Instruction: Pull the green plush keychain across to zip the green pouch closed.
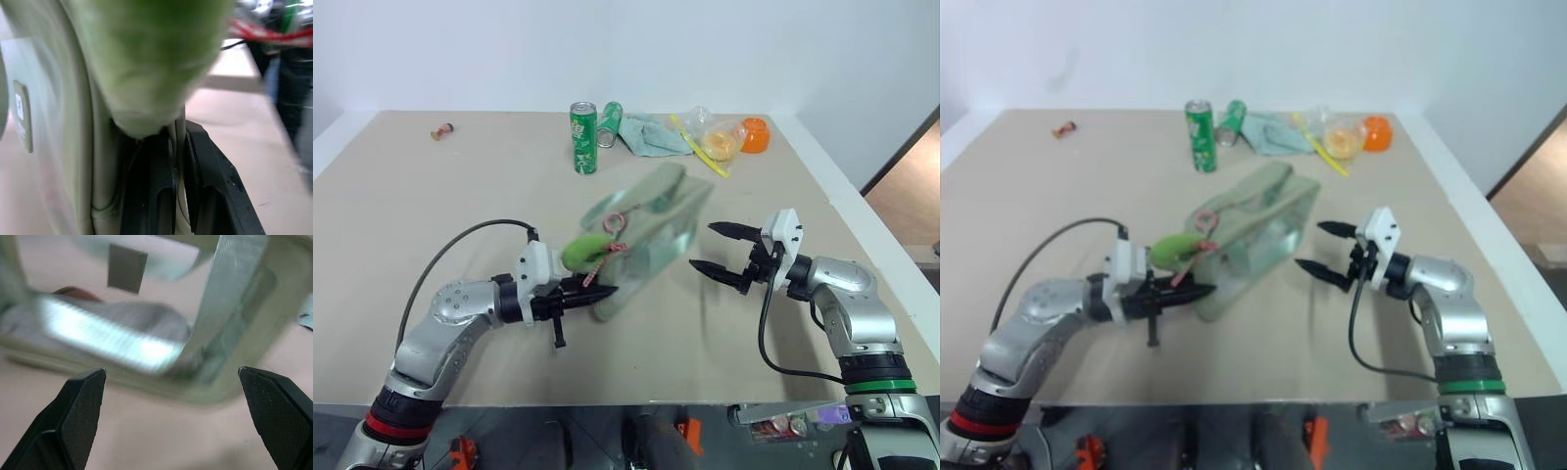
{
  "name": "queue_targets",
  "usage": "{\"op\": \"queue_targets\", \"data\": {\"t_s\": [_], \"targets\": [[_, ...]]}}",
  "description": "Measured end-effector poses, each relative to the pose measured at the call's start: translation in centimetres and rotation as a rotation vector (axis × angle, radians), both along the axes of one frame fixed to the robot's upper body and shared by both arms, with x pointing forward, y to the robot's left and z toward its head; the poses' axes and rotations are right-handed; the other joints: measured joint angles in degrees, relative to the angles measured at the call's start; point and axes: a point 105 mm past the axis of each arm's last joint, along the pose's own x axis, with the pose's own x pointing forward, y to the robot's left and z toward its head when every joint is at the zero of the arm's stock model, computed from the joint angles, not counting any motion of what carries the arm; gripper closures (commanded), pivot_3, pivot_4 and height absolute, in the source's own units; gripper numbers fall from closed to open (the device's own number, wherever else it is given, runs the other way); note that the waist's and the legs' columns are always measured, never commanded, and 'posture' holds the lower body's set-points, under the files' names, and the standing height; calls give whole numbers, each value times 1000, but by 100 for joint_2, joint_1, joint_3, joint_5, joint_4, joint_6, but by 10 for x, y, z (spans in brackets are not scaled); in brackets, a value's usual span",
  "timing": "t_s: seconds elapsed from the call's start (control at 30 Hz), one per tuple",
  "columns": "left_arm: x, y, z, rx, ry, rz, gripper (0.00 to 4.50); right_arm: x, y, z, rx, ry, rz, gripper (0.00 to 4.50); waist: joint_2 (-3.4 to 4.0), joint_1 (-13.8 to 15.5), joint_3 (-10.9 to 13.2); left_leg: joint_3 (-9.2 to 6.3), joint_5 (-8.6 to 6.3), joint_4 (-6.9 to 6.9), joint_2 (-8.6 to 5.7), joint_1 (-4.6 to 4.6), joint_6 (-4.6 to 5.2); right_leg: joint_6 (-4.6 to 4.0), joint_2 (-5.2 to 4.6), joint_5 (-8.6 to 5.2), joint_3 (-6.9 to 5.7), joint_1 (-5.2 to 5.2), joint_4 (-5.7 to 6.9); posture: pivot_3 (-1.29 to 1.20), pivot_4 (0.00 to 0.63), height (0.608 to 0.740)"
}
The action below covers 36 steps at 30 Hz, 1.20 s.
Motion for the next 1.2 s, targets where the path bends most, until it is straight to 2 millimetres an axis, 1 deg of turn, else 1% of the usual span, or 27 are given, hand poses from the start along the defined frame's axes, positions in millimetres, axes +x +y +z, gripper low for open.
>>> {"op": "queue_targets", "data": {"t_s": [0.07, 0.13, 0.17, 0.27, 0.33, 0.4, 0.47, 0.6, 0.7, 0.77, 0.83, 0.87, 0.9, 0.97, 1.03, 1.07, 1.1, 1.2], "targets": [[-5, -1, -1, 16, 10, -33, 4475, 0, 0, 0, -1, -2, -2, 0, 0, 0, 0, -2, 0, 1, 0, 2, 0, -1, 6, 0, -1, 0, 0, 0, 150, 740], [-3, 7, -5, 35, 23, -11, 4475, 0, -1, 0, -6, -10, -6, 0, 1, 0, 0, -4, 0, 0, 5, 6, 0, -3, 16, 1, 0, 1, 1, 0, 150, 740], [4, 13, -6, 30, 30, 34, 4475, 0, -2, -1, -7, -12, -10, 0, 1, 2, 0, -7, 0, 0, 6, 8, 0, -5, 20, 1, -3, 2, 2, 0, 150, 740], [33, 48, -7, 24, 30, 255, 4475, 0, -4, -4, -10, -11, -16, 0, 1, 2, 0, -9, 4, 1, 12, 15, 5, -18, 29, 10, -3, 5, 3, 0, 150, 740], [41, 64, -5, 30, 21, 337, 4475, -1, -5, -7, -11, -2, -20, 0, 1, 2, 0, -7, 4, 0, 16, 16, 5, -19, 31, 10, -3, 5, 3, 0, 150, 740], [41, 73, -4, 41, 18, 371, 4475, -1, -6, -9, -11, 4, -21, 0, 2, 2, 0, -1, 3, -3, 18, 16, 4, -20, 30, 9, 3, 3, 2, 0, 150, 740], [39, 78, -9, 44, 32, 392, 4475, -1, -7, -9, -13, 3, -20, 0, 2, 1, 1, 3, 2, -5, 23, 15, 3, -21, 28, 8, 6, 2, 0, 0, 150, 740], [38, 84, -12, 43, 41, 435, 4475, 0, -8, -11, -12, 10, -23, 0, 2, 9, 1, 3, 2, -4, 27, 14, 2, -21, 23, 7, 5, 2, 1, 0, 150, 740], [41, 90, -10, 34, 39, 498, 4475, 2, -8, -11, -11, 10, -24, 0, 2, 3, 1, 7, 2, -3, 27, 18, 3, -21, 25, 10, 7, 2, 2, 0, 150, 740], [45, 94, -10, 23, 47, 540, 3691, 4, -6, -7, -8, -5, -17, 0, 2, 3, 1, 8, 3, -3, 26, 21, 3, -23, 30, 13, 8, 3, 3, 0, 150, 740], [46, 93, -11, 7, 53, 561, 3152, 6, -3, -4, -3, -14, -9, 0, 2, 4, 1, 7, 3, -3, 27, 22, 3, -23, 32, 13, 7, 4, 3, 0, 150, 740], [47, 92, -11, -6, 61, 570, 2758, 7, -1, -2, 0, -20, -2, 0, 2, 5, 1, 7, 3, -3, 27, 21, 3, -24, 33, 13, 6, 4, 3, 0, 150, 740], [47, 90, -11, -12, 62, 568, 2530, 8, 1, 0, 3, -27, 5, 0, 2, 6, 1, 7, 3, -3, 27, 20, 3, -24, 34, 13, 6, 4, 3, 0, 150, 740], [45, 87, -8, -15, 49, 562, 1755, 8, 3, 0, 3, -23, 11, 0, 2, 11, 1, 7, 2, -4, 27, 19, 3, -25, 33, 12, 6, 3, 2, 0, 150, 740], [44, 85, -4, -20, 32, 559, 1059, 8, 5, -1, 5, -15, 17, 0, 2, 11, 1, 9, 2, -5, 29, 18, 2, -26, 32, 11, 10, 2, 2, 0, 150, 740], [42, 85, -1, -26, 21, 560, 828, 7, 7, -1, 4, -8, 24, 0, 2, 5, 1, 12, 2, -5, 32, 18, 2, -26, 31, 11, 14, 1, 2, 0, 150, 740], [40, 86, 1, -29, 12, 564, 419, 6, 10, -1, 6, -3, 32, 0, 2, 1, 1, 14, 2, -6, 35, 19, 2, -26, 31, 11, 16, 0, 2, 0, 150, 740], [33, 92, 1, -29, -2, 591, 419, 5, 14, 2, 21, 5, 37, 0, 2, 3, 1, 18, 2, -6, 38, 20, 2, -26, 31, 12, 17, 0, 2, 0, 150, 740]]}}
